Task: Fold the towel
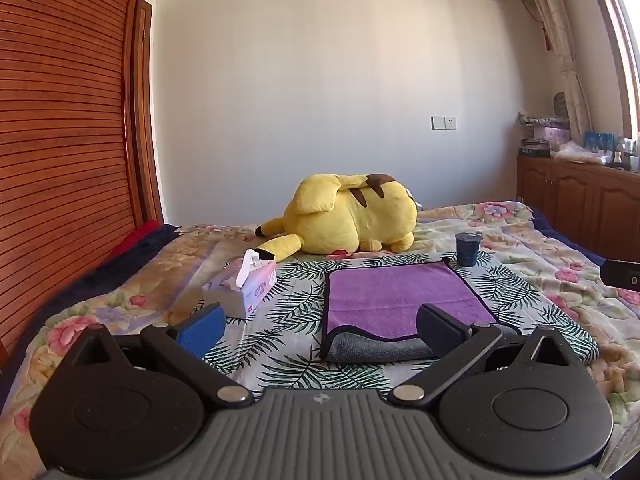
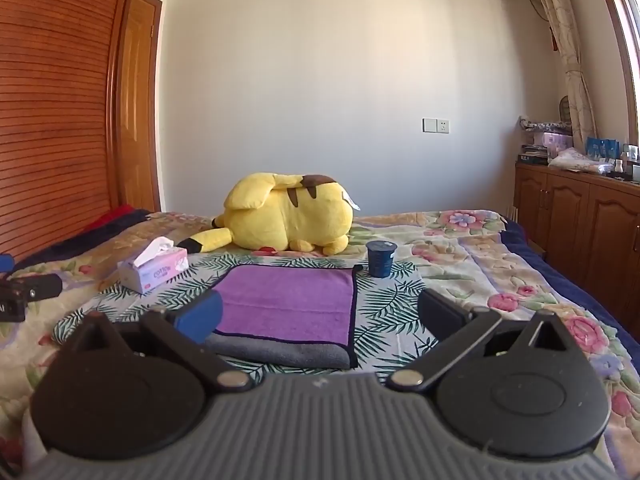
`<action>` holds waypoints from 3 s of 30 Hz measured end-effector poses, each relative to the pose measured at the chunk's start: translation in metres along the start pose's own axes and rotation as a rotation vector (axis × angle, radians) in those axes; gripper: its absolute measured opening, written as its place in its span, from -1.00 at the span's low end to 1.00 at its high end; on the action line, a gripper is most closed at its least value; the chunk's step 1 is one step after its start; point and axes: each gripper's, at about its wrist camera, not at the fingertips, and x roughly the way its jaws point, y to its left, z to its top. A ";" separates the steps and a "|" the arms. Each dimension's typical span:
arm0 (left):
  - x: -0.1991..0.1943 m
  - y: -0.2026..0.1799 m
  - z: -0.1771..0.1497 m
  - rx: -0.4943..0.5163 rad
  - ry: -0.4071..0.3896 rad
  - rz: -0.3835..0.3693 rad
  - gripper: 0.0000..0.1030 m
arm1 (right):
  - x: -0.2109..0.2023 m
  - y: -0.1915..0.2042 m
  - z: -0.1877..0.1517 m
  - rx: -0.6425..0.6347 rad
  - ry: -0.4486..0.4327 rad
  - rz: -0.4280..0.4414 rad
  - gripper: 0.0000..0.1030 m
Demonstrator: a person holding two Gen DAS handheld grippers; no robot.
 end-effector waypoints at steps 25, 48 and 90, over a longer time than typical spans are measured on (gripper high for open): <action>0.000 0.000 0.000 0.000 -0.001 0.000 0.69 | 0.001 0.003 -0.001 -0.004 -0.001 -0.005 1.00; 0.000 0.000 0.000 0.002 -0.001 0.000 0.69 | 0.000 0.004 -0.001 -0.005 0.000 -0.006 1.00; 0.024 -0.005 -0.005 0.035 0.097 -0.009 0.69 | 0.022 0.010 -0.005 -0.035 0.048 -0.022 1.00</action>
